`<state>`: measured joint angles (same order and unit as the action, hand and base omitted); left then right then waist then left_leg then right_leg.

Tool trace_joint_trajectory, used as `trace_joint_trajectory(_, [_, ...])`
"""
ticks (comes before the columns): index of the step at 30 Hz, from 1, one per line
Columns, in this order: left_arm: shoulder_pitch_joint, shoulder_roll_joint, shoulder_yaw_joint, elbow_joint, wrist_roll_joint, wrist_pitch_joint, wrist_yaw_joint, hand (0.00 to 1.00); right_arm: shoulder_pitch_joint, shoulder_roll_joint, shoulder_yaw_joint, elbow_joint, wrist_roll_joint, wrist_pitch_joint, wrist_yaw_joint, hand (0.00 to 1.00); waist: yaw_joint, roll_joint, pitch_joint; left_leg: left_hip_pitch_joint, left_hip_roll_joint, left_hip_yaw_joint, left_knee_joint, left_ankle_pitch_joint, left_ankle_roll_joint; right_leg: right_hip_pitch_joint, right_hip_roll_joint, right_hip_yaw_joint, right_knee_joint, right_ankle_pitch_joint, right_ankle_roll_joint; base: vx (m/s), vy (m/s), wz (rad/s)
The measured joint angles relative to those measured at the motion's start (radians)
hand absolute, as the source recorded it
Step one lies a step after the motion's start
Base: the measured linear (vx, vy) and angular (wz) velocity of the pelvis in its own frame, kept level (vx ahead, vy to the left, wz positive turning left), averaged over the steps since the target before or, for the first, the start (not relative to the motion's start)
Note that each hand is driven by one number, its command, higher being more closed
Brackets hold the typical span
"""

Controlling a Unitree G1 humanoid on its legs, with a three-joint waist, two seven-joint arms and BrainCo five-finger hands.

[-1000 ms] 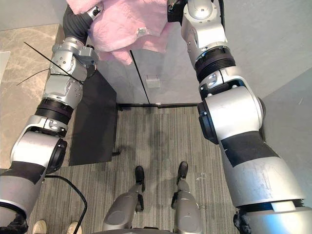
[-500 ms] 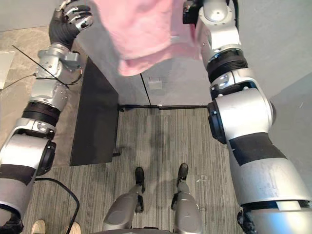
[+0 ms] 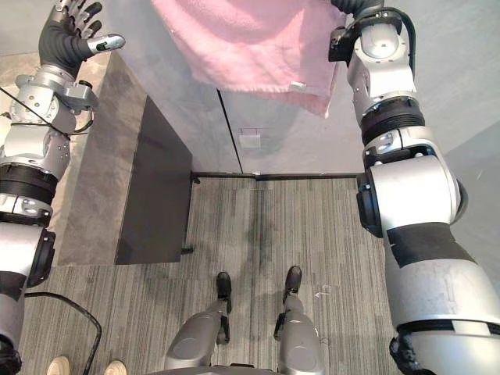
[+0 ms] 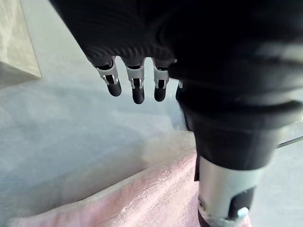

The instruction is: Organize washtable

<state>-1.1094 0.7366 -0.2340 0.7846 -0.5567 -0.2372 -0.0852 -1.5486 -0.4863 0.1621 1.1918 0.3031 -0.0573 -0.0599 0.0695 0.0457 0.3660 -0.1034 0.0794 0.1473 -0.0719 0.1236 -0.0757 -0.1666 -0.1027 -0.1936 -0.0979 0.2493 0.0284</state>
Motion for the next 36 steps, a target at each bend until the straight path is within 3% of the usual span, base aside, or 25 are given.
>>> trace_joint_trajectory(6, [0.0, 0.0, 0.01, 0.0, 0.02, 0.0, 0.023, 0.0, 0.017, -0.024, -0.005, 0.0, -0.041, 0.005, 0.021, 0.0, -0.002, 0.0, 0.0, 0.001, -0.009, -0.011, 0.0, 0.007, 0.009, 0.007, -0.009, -0.01, 0.0, 0.0, 0.0, 0.01, 0.017, 0.06])
trace_joint_trajectory(10, [0.0, 0.0, 0.026, 0.003, 0.024, 0.007, 0.036, 0.0, 0.018, -0.043, -0.049, 0.0, -0.08, 0.033, 0.04, 0.0, -0.002, 0.0, 0.0, 0.013, -0.01, -0.026, -0.001, 0.009, 0.012, 0.028, -0.01, -0.026, 0.0, 0.0, 0.001, 0.01, 0.013, 0.11])
trace_joint_trajectory(14, [-0.001, 0.0, 0.103, 0.003, 0.034, 0.014, 0.074, 0.0, 0.018, -0.048, -0.111, 0.0, -0.099, 0.035, 0.035, 0.0, 0.002, -0.004, -0.002, 0.026, -0.012, -0.028, -0.002, 0.009, 0.012, 0.042, -0.012, -0.027, 0.0, -0.002, 0.001, 0.0, 0.003, 0.01])
trace_joint_trajectory(17, [-0.001, 0.0, 0.16, -0.003, 0.042, 0.014, 0.112, 0.0, 0.018, -0.052, -0.159, -0.053, -0.073, 0.036, -0.018, 0.0, 0.002, -0.004, -0.003, 0.027, -0.013, -0.028, -0.002, 0.011, 0.012, 0.043, -0.013, -0.026, 0.0, -0.001, 0.001, 0.0, 0.0, 0.0])
trace_joint_trajectory(19, [-0.001, 0.0, 0.212, -0.048, 0.042, 0.014, 0.152, 0.0, 0.022, -0.053, -0.204, -0.198, -0.028, 0.032, -0.075, 0.0, -0.001, -0.004, -0.003, 0.033, -0.012, -0.026, -0.002, 0.011, 0.012, 0.047, -0.012, -0.023, 0.0, -0.001, 0.001, 0.01, 0.012, -0.04])
trace_joint_trajectory(20, [-0.001, 0.0, 0.228, -0.075, 0.042, 0.014, 0.167, 0.0, 0.028, -0.054, -0.214, -0.256, -0.006, 0.019, -0.095, 0.0, -0.001, -0.004, -0.003, 0.034, -0.012, -0.025, -0.002, 0.011, 0.012, 0.048, -0.012, -0.023, 0.0, -0.002, 0.001, 0.02, 0.01, -0.05])
trace_joint_trajectory(23, [0.014, -0.014, 0.297, -0.247, 0.049, -0.014, 0.231, 0.0, 0.089, -0.035, -0.272, -0.555, 0.063, -0.079, -0.179, 0.0, -0.001, -0.006, -0.005, 0.05, -0.011, -0.02, -0.012, 0.01, 0.012, 0.057, -0.011, -0.02, -0.001, -0.005, 0.004, 0.03, 0.012, -0.05])
trace_joint_trajectory(25, [0.089, -0.029, 0.326, -0.382, 0.051, -0.053, 0.267, 0.0, 0.215, 0.019, -0.267, -0.737, 0.087, -0.143, -0.203, 0.0, -0.012, -0.017, -0.054, 0.06, -0.011, -0.01, -0.021, 0.009, 0.012, 0.056, -0.01, -0.015, -0.001, -0.014, 0.009, 0.05, 0.013, -0.11])
trace_joint_trajectory(29, [0.182, -0.04, 0.293, -0.426, 0.066, -0.062, 0.286, 0.0, 0.449, 0.096, -0.148, -0.917, 0.1, -0.172, -0.177, 0.0, -0.032, -0.025, -0.15, 0.067, -0.006, 0.002, -0.021, -0.004, 0.003, 0.057, -0.006, 0.002, -0.001, -0.026, 0.01, 0.08, 0.012, -0.09])
trace_joint_trajectory(36, [0.197, -0.045, 0.051, -0.425, 0.1, -0.044, 0.212, 0.0, 0.561, 0.146, 0.237, -1.074, 0.163, -0.177, 0.055, 0.0, -0.054, -0.035, -0.231, 0.082, 0.016, 0.005, -0.028, -0.013, -0.01, 0.071, 0.006, 0.002, -0.005, -0.046, 0.01, 0.01, -0.001, -0.02])
